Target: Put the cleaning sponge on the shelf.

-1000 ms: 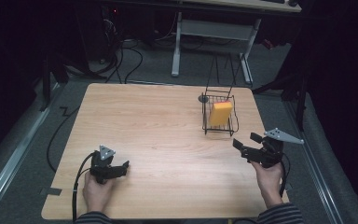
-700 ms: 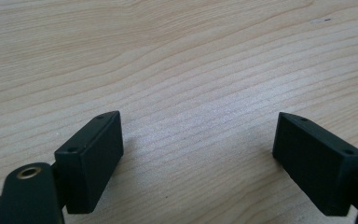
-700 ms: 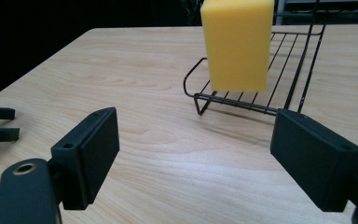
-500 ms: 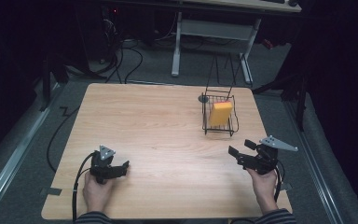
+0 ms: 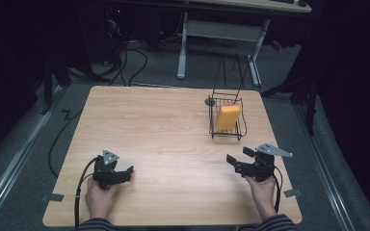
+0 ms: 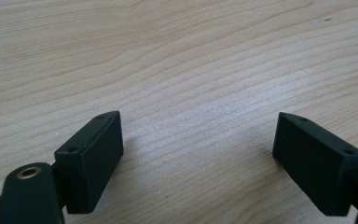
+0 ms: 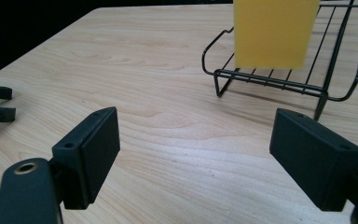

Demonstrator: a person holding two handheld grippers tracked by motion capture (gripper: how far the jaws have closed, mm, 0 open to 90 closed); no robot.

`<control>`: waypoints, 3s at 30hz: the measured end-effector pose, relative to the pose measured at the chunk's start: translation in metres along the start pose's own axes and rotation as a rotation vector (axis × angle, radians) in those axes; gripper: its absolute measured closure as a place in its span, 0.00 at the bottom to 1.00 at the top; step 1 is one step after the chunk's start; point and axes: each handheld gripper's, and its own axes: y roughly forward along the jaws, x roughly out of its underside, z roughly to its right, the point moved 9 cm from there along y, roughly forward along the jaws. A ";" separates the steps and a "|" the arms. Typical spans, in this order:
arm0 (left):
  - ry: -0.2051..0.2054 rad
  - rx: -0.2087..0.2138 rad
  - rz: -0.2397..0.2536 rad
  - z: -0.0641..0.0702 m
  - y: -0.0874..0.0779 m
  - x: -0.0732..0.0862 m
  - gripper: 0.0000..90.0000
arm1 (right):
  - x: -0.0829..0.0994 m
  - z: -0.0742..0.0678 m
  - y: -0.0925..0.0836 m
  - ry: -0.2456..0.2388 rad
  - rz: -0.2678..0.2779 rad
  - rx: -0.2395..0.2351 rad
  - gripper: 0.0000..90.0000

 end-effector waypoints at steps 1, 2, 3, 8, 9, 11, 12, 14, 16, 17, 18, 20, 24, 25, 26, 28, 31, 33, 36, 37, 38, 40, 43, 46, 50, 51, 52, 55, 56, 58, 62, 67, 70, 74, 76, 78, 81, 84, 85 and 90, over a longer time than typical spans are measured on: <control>0.000 0.000 0.000 0.000 0.000 0.000 0.19 | 0.001 -0.001 0.002 -0.006 0.001 -0.004 0.18; 0.000 0.000 0.000 0.000 0.000 0.000 0.19 | 0.002 -0.002 0.004 -0.009 -0.001 -0.011 0.18; 0.000 0.000 0.000 0.000 0.000 0.000 0.18 | 0.003 -0.003 0.006 -0.010 0.001 -0.015 0.18; 0.000 0.000 0.000 0.000 0.000 0.000 0.19 | 0.012 -0.008 0.020 -0.032 -0.028 -0.017 0.18; 0.000 0.000 0.000 0.000 0.000 0.000 0.19 | 0.013 -0.008 0.022 -0.030 -0.036 -0.014 0.18; 0.000 0.000 0.000 0.000 0.000 0.000 0.19 | 0.015 -0.008 0.024 -0.034 -0.041 -0.012 0.18; 0.000 0.000 0.000 0.000 0.000 0.000 0.19 | 0.017 -0.007 0.028 -0.041 -0.048 -0.006 0.19; 0.000 0.000 0.000 0.000 0.000 0.000 0.18 | 0.019 -0.006 0.031 -0.043 -0.055 0.002 0.19; 0.000 0.000 0.000 0.000 0.000 0.000 0.19 | 0.021 -0.005 0.034 -0.043 -0.062 0.011 0.19; 0.000 0.001 0.000 0.000 0.000 0.000 0.18 | 0.022 -0.004 0.035 -0.042 -0.071 0.016 0.19; -0.001 0.001 0.000 0.000 0.000 0.000 0.18 | 0.023 -0.003 0.037 -0.045 -0.074 0.024 0.19; -0.001 0.001 0.000 0.000 0.000 0.000 0.18 | 0.024 -0.001 0.039 -0.048 -0.082 0.032 0.19; -0.001 0.001 0.000 0.000 0.000 0.000 0.18 | 0.025 0.002 0.043 -0.049 -0.088 0.044 0.19; -0.001 0.001 0.000 0.000 0.000 0.000 0.18 | 0.026 0.003 0.045 -0.056 -0.095 0.057 0.19; -0.001 0.001 0.000 0.000 0.000 0.000 0.18 | 0.027 0.004 0.046 -0.063 -0.101 0.061 0.19; -0.001 0.001 0.000 0.000 0.000 0.000 0.18 | 0.029 0.006 0.048 -0.066 -0.110 0.074 0.19; -0.001 0.001 0.000 0.000 0.000 0.000 0.18 | 0.030 0.007 0.050 -0.075 -0.115 0.087 0.19; -0.001 0.001 0.000 0.000 0.000 0.000 0.18 | 0.031 0.010 0.052 -0.100 -0.125 0.115 0.19; -0.001 0.001 0.000 0.000 0.000 0.000 0.18 | 0.033 0.012 0.054 -0.118 -0.140 0.138 0.19; 0.000 0.001 0.000 0.000 0.000 0.000 0.18 | 0.033 0.013 0.054 -0.130 -0.142 0.143 0.19; -0.001 0.001 0.000 0.000 0.000 0.000 0.18 | 0.034 0.014 0.055 -0.133 -0.143 0.149 0.19; -0.001 0.001 0.000 0.000 0.000 0.000 0.18 | 0.034 0.015 0.055 -0.135 -0.144 0.152 0.19; -0.001 0.001 0.000 0.000 0.000 0.000 0.18 | 0.036 0.019 0.057 -0.133 -0.157 0.170 0.19; 0.000 0.001 0.000 0.000 0.000 0.000 0.18 | 0.038 0.022 0.059 -0.140 -0.171 0.183 0.19; -0.001 0.001 0.000 0.000 0.000 0.000 0.18 | 0.039 0.024 0.061 -0.136 -0.174 0.191 0.19; -0.001 0.001 0.000 0.000 0.000 0.000 0.18 | 0.039 0.024 0.061 -0.136 -0.175 0.193 0.19; -0.001 0.001 0.000 0.000 0.000 0.000 0.18 | 0.039 0.024 0.061 -0.136 -0.175 0.193 0.19; -0.001 0.001 0.000 0.000 0.000 0.000 0.18 | 0.040 0.027 0.061 -0.134 -0.179 0.198 0.19; -0.001 0.001 0.000 0.000 0.000 0.000 0.18 | 0.040 0.027 0.061 -0.134 -0.179 0.198 0.19; -0.001 0.001 0.000 0.000 0.000 0.000 0.18 | 0.040 0.028 0.062 -0.131 -0.183 0.199 0.19; 0.000 0.001 0.000 0.000 0.000 0.000 0.18 | 0.041 0.028 0.063 -0.127 -0.187 0.202 0.19; 0.000 0.001 0.000 0.000 0.000 0.000 0.18 | 0.043 0.029 0.065 -0.129 -0.197 0.207 0.19; 0.000 0.001 0.000 0.000 0.000 0.000 0.18 | 0.044 0.030 0.066 -0.125 -0.199 0.207 0.19; 0.000 0.001 0.000 0.000 0.000 0.000 0.18 | 0.045 0.030 0.068 -0.131 -0.205 0.210 0.19; 0.000 0.001 0.000 0.000 0.000 0.000 0.18 | 0.046 0.030 0.069 -0.129 -0.207 0.212 0.20; 0.000 0.000 0.000 0.000 0.000 0.000 0.18 | 0.047 0.031 0.070 -0.125 -0.212 0.214 0.20; 0.000 0.000 0.000 0.000 0.000 0.000 0.18 | 0.048 0.032 0.072 -0.123 -0.222 0.219 0.20; 0.000 0.000 0.000 0.000 0.000 0.000 0.18 | 0.048 0.033 0.072 -0.125 -0.220 0.223 0.20; 0.000 0.000 0.000 0.000 0.000 0.000 0.18 | 0.048 0.033 0.072 -0.125 -0.223 0.226 0.21; 0.000 0.001 0.000 0.000 0.000 0.000 0.18 | 0.049 0.034 0.073 -0.118 -0.243 0.229 0.22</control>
